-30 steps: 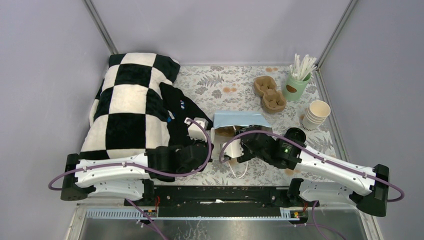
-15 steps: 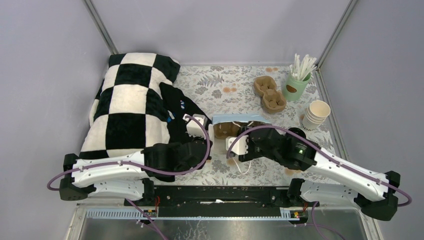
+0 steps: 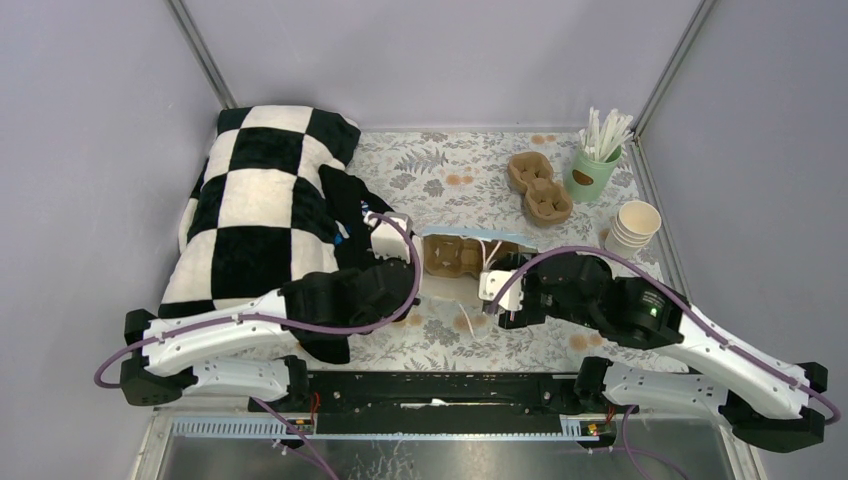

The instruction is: Pack the takeout coffee

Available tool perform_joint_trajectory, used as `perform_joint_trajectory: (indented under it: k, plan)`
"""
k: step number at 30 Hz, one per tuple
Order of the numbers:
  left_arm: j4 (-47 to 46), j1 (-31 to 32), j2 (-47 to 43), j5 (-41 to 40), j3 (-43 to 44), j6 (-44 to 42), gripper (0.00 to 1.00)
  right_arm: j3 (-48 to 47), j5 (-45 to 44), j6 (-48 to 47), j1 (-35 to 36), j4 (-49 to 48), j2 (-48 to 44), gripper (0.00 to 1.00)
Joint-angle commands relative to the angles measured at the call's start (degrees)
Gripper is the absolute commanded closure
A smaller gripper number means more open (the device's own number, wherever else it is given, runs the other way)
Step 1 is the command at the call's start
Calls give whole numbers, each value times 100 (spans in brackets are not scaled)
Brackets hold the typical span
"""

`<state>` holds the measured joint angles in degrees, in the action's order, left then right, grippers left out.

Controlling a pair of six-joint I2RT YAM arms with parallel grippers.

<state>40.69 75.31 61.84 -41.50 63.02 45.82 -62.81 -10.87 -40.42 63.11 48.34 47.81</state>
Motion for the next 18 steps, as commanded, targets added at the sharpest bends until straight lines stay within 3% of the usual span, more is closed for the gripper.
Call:
perform_joint_trajectory:
  k: [1,8,15,18]
  plan:
    - [15,-201,99,167,595,-237,100,-251,286,139,19,340,-148,53]
    - [131,-428,412,503,1169,-587,100,-503,202,-326,22,138,122,54]
    - [171,-554,725,799,1396,-736,100,-749,548,-111,18,-562,490,54]
    - [194,-568,741,821,1357,-741,100,-531,39,-74,22,-1088,559,56]
